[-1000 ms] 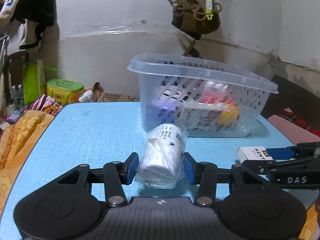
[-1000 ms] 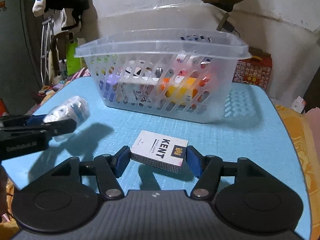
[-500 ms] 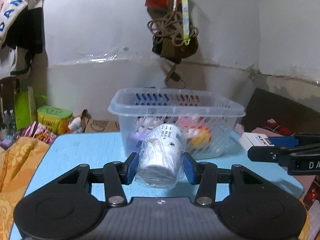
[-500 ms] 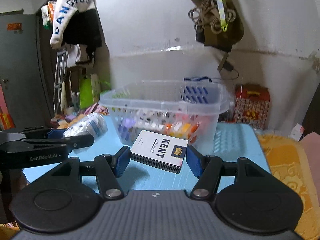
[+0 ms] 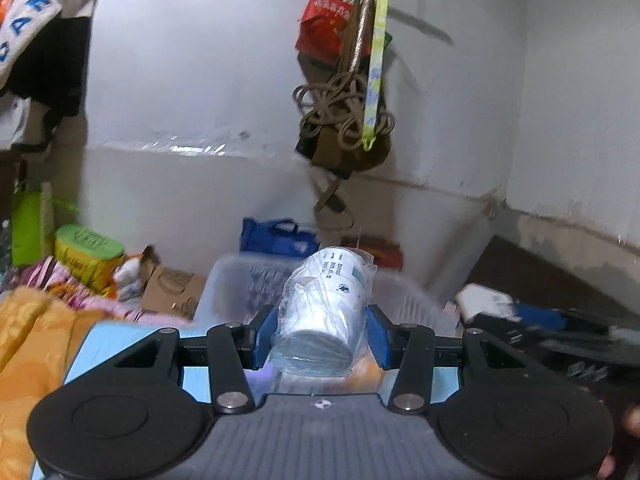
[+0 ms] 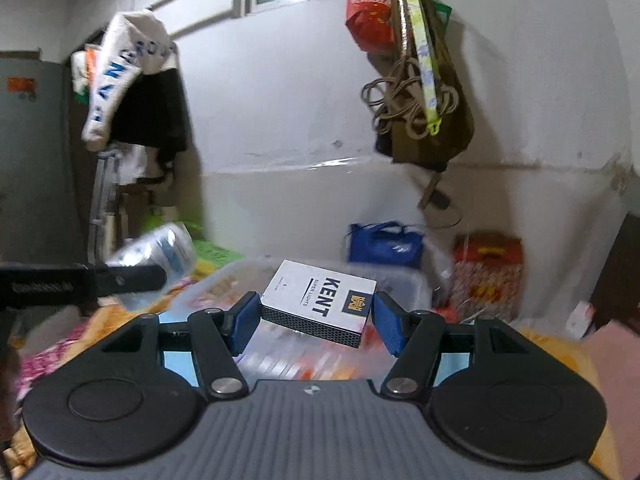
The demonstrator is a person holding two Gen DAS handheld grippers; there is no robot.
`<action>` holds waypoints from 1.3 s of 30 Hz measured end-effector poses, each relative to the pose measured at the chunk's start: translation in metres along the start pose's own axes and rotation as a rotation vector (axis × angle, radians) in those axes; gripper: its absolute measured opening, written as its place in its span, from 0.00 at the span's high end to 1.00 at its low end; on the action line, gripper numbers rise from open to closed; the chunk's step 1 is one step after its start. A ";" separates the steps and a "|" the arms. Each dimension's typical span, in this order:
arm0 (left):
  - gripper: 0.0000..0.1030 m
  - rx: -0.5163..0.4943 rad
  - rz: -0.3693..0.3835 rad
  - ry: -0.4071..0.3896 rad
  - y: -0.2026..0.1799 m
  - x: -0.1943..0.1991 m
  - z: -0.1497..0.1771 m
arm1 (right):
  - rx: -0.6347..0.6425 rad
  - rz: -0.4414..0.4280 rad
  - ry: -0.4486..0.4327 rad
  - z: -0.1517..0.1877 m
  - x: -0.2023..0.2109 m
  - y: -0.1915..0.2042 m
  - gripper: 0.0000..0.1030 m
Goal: Organize objects
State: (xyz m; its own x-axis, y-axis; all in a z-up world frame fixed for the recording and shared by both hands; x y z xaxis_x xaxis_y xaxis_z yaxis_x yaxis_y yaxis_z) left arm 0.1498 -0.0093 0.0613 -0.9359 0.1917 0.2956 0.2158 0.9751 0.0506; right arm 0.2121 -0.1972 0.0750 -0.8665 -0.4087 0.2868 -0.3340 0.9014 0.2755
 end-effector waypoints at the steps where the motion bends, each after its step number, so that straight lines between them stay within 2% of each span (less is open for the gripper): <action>1: 0.50 0.002 -0.005 0.001 0.001 -0.010 -0.012 | 0.009 0.006 0.010 -0.005 -0.008 -0.002 0.37; 5: 0.50 0.022 -0.029 0.048 0.011 -0.056 -0.030 | -0.025 0.011 0.066 -0.019 -0.050 -0.017 0.37; 8: 0.50 0.075 -0.023 0.088 0.020 -0.087 -0.021 | -0.065 -0.012 0.082 -0.013 -0.070 -0.028 0.37; 10: 0.49 0.093 -0.004 0.089 0.024 -0.101 -0.013 | -0.037 0.003 0.095 -0.004 -0.083 -0.031 0.36; 11: 0.46 0.098 -0.004 0.063 0.026 -0.105 -0.010 | -0.022 0.013 0.080 0.000 -0.087 -0.031 0.26; 12: 0.28 0.106 -0.006 0.029 0.029 -0.108 -0.009 | -0.009 0.018 0.061 0.003 -0.089 -0.032 0.00; 13: 0.03 0.127 -0.013 0.000 0.034 -0.110 -0.006 | 0.000 0.034 0.032 0.006 -0.090 -0.033 0.01; 14: 0.00 0.150 -0.033 0.002 0.039 -0.113 -0.003 | 0.009 0.044 -0.001 0.010 -0.090 -0.034 0.00; 19: 0.00 0.166 -0.094 0.035 0.054 -0.109 0.007 | -0.033 0.039 0.022 0.012 -0.080 -0.042 0.00; 22: 0.00 0.106 -0.140 0.015 0.054 -0.101 0.000 | -0.049 0.022 0.051 0.006 -0.070 -0.039 0.00; 26: 0.00 0.058 -0.174 -0.008 0.050 -0.087 -0.012 | -0.039 0.084 0.041 -0.003 -0.061 -0.036 0.00; 30: 0.00 0.002 -0.210 0.023 0.044 -0.075 -0.018 | -0.094 0.128 0.115 -0.002 -0.053 -0.040 0.00; 33: 0.00 -0.036 -0.215 0.049 0.036 -0.070 -0.019 | -0.076 0.162 0.127 0.004 -0.043 -0.040 0.00; 36: 0.00 -0.071 -0.221 0.085 0.026 -0.061 -0.012 | -0.099 0.137 0.122 0.014 -0.029 -0.040 0.00; 39: 0.00 -0.070 -0.188 0.113 0.020 -0.052 -0.002 | -0.133 0.080 0.117 0.021 -0.017 -0.039 0.00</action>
State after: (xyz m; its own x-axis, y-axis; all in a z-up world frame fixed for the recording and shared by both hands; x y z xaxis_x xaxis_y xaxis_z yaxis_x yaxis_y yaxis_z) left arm 0.2032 -0.0004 0.0488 -0.9251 -0.0106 0.3796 0.0625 0.9818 0.1796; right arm 0.2323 -0.2226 0.0397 -0.8367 -0.3572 0.4150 -0.2071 0.9081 0.3640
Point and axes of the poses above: each gripper's, at about its wrist camera, not at the fingertips, and x roughly against the way its jaws point, y to its left, z to its underside, the point moved 6 cm from there along -x, roughly the way its jaws point, and after that the axes turned 15 degrees about -x, right-handed, at the moved point
